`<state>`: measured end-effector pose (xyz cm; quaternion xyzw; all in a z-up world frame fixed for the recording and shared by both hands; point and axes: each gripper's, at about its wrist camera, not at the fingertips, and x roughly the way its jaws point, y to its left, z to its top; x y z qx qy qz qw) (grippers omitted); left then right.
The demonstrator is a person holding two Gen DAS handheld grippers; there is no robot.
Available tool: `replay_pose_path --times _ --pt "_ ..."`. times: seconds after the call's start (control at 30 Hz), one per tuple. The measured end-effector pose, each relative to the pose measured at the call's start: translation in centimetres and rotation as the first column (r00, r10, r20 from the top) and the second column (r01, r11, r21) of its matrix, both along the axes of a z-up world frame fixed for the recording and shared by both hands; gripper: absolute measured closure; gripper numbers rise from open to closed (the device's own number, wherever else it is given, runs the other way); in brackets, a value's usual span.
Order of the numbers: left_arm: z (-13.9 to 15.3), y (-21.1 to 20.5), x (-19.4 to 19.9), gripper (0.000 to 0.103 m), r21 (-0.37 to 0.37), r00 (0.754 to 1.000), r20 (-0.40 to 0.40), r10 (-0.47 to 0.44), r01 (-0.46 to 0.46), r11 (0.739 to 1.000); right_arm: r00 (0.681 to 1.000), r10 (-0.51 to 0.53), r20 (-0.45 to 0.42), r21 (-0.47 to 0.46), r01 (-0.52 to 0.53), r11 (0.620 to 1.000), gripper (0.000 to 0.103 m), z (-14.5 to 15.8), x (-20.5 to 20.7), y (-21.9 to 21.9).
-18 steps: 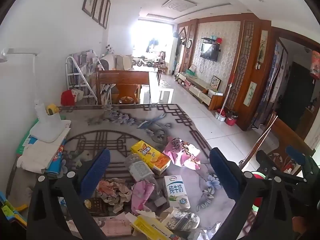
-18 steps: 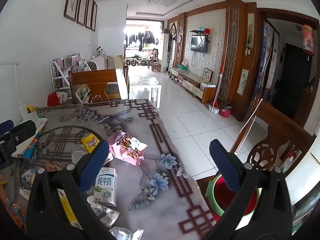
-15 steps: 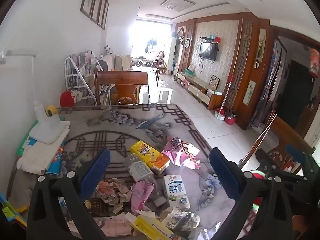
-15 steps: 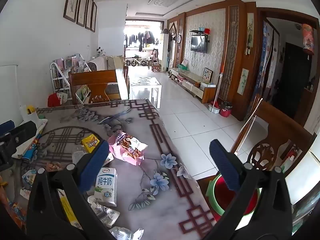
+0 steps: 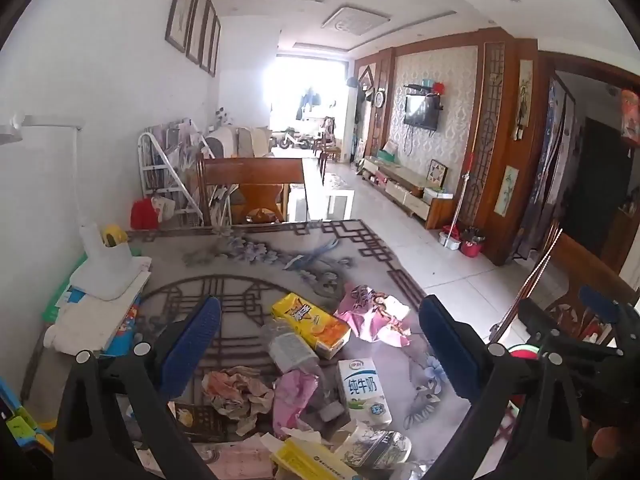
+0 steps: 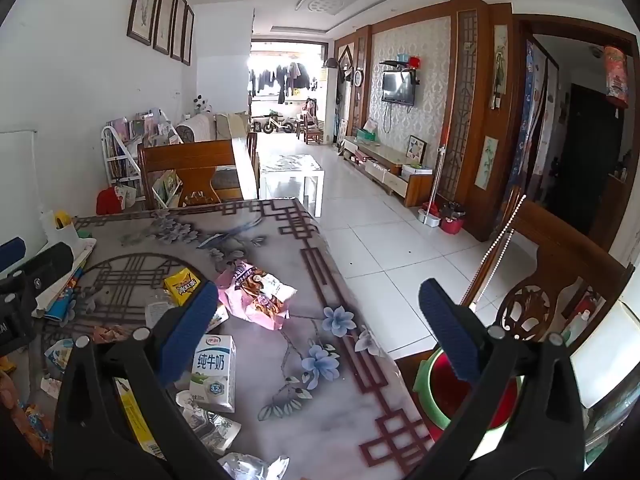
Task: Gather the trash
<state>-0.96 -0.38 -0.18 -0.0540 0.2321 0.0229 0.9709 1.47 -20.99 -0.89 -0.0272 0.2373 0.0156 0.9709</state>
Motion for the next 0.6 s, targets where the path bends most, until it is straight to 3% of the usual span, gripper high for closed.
replay_pose_path --times 0.1,0.6 --pt "0.18 0.01 0.14 0.008 -0.029 1.0 -0.011 -0.023 0.023 0.999 1.0 -0.005 -0.002 0.002 0.005 1.0 0.004 -0.07 -0.09 0.11" --pt "-0.26 -0.49 0.81 0.008 -0.031 0.995 -0.085 -0.052 0.05 0.998 1.0 -0.01 -0.022 0.014 0.011 1.0 0.004 -0.45 0.32 -0.49"
